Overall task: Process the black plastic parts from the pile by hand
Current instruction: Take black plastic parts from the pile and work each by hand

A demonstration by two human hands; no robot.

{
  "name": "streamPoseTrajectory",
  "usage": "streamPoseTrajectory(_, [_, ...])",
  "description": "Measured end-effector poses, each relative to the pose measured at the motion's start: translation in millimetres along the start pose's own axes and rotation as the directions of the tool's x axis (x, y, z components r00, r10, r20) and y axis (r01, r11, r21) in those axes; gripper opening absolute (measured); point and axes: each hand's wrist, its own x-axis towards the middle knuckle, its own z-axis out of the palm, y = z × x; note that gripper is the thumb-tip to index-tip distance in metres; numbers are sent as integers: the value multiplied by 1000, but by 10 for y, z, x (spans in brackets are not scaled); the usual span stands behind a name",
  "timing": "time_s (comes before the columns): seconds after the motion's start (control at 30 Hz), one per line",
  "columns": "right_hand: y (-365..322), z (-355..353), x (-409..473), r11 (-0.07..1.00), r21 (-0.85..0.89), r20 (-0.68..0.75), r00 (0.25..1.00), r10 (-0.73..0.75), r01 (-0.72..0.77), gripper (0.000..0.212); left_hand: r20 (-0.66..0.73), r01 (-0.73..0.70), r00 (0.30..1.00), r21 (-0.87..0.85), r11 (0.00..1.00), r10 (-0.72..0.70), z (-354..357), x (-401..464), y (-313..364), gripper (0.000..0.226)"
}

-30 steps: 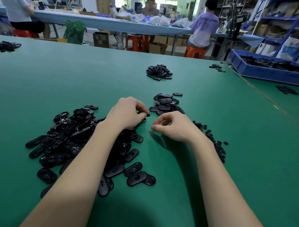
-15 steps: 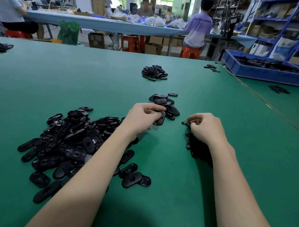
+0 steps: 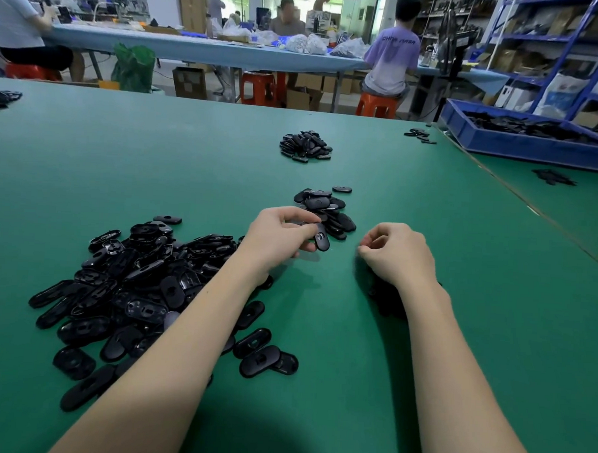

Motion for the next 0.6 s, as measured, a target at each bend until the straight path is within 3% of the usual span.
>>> streamPoseTrajectory(0.2, [-105,-54,21,902,426,85,989,-121,73,4,-16,-2,1000,-35,999,1,-1,16,3,12])
streamPoseTrajectory(0.43, [-207,-86,-48,840,529,177,952,-249,122,7,-27,2,1000,-51,999,-3,7,28,-8,10])
streamPoseTrajectory(0.6, [-223,-80,-51,826,544,167,945,-281,150,10,-33,13,999,-146,989,-18,7,36,3,7])
